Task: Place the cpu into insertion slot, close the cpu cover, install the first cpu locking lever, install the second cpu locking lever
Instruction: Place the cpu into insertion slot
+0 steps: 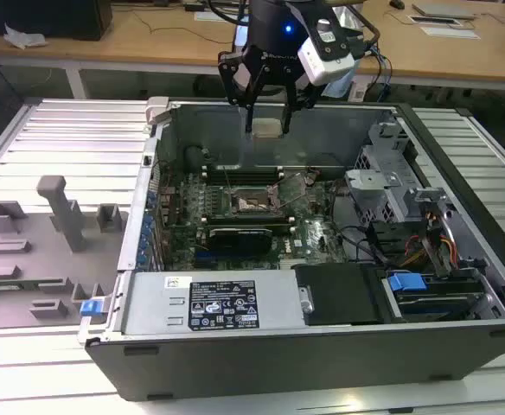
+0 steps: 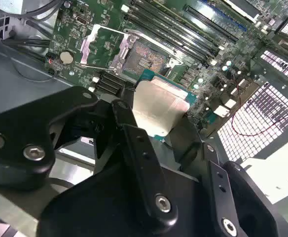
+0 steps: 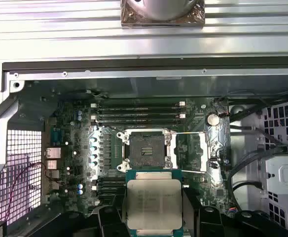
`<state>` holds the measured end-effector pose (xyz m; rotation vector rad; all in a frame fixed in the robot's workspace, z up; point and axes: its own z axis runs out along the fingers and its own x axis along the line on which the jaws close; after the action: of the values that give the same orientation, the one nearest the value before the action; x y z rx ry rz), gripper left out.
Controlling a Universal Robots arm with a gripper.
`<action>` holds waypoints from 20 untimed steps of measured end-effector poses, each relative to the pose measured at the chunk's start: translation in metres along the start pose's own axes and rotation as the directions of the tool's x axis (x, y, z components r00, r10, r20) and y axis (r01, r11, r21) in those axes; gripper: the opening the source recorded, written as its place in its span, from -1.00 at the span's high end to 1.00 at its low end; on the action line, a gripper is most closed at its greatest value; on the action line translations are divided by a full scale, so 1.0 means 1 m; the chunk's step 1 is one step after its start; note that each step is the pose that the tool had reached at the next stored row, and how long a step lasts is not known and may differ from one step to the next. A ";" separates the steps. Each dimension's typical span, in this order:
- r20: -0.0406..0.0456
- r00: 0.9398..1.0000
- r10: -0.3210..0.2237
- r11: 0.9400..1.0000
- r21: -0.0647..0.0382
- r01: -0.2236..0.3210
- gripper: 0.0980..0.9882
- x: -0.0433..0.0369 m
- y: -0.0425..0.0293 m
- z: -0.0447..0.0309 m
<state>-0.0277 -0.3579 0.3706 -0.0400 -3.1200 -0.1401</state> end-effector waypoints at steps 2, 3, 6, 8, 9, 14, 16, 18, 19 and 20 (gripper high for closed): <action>0.000 1.000 0.000 1.000 0.000 0.000 0.01 0.0000 0.0000 0.0000; 0.000 1.000 0.000 1.000 0.000 0.000 0.01 0.0000 0.0000 0.0000; 0.000 1.000 0.000 1.000 0.000 0.000 0.01 0.0000 0.0000 0.0000; 0.000 1.000 0.000 1.000 0.000 0.000 0.01 0.0000 0.0000 0.0003; 0.000 1.000 0.000 1.000 0.000 0.000 0.01 0.0000 0.0000 0.0007; 0.000 1.000 0.000 1.000 0.000 0.000 0.01 0.0000 -0.0003 0.0036; 0.001 1.000 0.000 1.000 0.000 0.000 0.01 0.0000 -0.0005 0.0055; 0.001 1.000 0.000 1.000 0.001 0.000 0.01 0.0000 -0.0007 0.0075; 0.001 1.000 0.000 1.000 0.001 0.000 0.01 0.0000 -0.0008 0.0083; 0.001 1.000 0.000 1.000 0.003 0.000 0.01 0.0002 -0.0011 0.0124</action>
<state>-0.0281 -0.3579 0.3581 -0.0400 -3.1210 -0.1360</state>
